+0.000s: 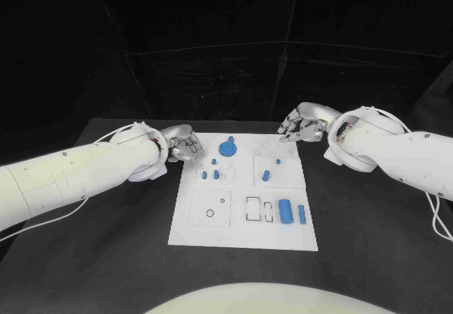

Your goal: Assemble the parts on the task board

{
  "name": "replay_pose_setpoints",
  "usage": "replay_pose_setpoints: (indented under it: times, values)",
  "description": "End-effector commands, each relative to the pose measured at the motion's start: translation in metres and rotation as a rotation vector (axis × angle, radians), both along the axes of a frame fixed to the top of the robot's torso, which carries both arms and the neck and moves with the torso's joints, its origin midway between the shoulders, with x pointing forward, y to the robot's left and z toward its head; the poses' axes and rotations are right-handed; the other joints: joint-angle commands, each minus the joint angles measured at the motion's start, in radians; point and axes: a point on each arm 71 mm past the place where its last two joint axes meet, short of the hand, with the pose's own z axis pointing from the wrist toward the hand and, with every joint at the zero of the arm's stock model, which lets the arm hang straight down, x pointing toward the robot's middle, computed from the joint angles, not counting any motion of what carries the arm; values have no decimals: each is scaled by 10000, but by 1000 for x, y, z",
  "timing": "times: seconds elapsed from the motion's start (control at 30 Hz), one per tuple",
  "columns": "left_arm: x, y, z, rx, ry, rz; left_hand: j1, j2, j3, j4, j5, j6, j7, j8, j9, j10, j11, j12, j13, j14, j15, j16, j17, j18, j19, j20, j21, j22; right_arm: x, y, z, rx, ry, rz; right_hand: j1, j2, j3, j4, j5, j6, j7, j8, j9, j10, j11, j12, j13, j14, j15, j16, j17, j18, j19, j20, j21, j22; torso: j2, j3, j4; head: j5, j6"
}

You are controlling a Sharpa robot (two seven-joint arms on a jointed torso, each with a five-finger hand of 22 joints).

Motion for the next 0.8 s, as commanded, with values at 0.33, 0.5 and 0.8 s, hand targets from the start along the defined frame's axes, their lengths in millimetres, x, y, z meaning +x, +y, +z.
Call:
replay_pose_setpoints:
  times: [0.33,0.5,0.8]
  values:
    - [-2,15,24,-7378,-576,2133,-6,182,-49,122,-39,436,58,154,0,415,-22,332,139,-1001,92,-1361,-2225,376,-1053,91,-2678,-1910,-19,8,-24,-2893,-1203,946,226,-215,61,0,-302,-9,24,-402,-25,-87,131,-782,-891,306,60,-128,-62,191,25,122,-84,-66,19,-14,-14,-503,191]
    - [-4,14,26,-8235,-491,2121,-32,227,-165,157,-40,447,80,150,-28,384,-4,436,176,-1603,113,-2109,-3346,574,-1665,115,-4032,-2869,-21,9,-31,-3045,-1112,1081,218,-287,64,-16,-310,-106,89,-564,-24,-286,227,-1049,-1234,283,129,-310,-273,228,-35,190,-197,-278,15,-13,-14,-464,218]
    - [-7,9,28,-8997,-258,1966,16,329,-256,164,-37,344,227,160,-42,235,96,537,206,-1947,194,-2467,-3885,560,-1830,172,-4226,-2978,-22,15,-39,-3056,-948,1303,488,-97,388,-133,-763,20,101,-689,-3,-203,245,-1297,-1728,297,151,-354,-355,231,-8,228,-195,-270,20,-5,-5,-466,196]
